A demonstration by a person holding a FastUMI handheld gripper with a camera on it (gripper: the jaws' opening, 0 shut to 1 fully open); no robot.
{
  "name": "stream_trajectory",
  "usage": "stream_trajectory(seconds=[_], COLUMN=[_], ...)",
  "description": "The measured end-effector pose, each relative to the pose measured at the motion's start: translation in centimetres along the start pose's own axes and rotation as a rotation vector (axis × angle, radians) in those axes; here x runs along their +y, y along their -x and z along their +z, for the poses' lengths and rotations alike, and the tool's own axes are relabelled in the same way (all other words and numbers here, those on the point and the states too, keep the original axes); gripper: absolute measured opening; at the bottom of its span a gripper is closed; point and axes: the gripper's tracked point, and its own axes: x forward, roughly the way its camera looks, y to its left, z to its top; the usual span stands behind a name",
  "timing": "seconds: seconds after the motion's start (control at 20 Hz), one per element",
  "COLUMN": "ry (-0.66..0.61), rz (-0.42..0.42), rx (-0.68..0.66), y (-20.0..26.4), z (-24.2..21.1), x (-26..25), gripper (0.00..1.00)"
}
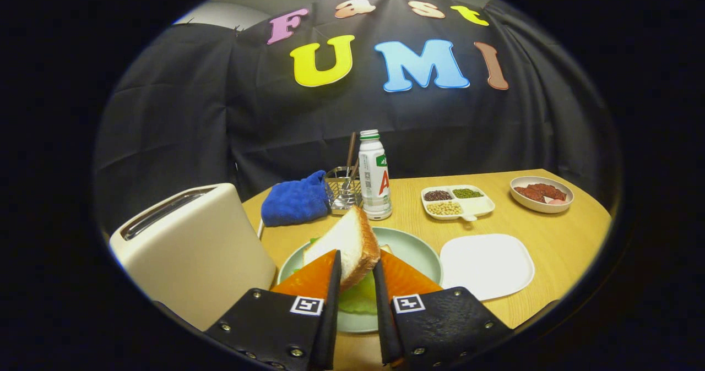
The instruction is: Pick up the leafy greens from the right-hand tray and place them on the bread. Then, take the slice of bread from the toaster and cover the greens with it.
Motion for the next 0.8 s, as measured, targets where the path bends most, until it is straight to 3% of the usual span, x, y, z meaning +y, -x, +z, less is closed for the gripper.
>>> stream_trajectory(seconds=[0.2,0.25,0.35,0.8], ry=[0.017,0.020,0.013,0.075], rz=[-0.029,-0.036,-0.042,-0.104], rx=[0.000,-0.003,-0.011,-0.138], y=[0.1,0.2,0.4,5.1], z=[-0.1,0.0,0.1,3.0], x=[-1.3,-1.7,-2.4,-8.0], gripper=[0.44,0.54,0.60,0.62])
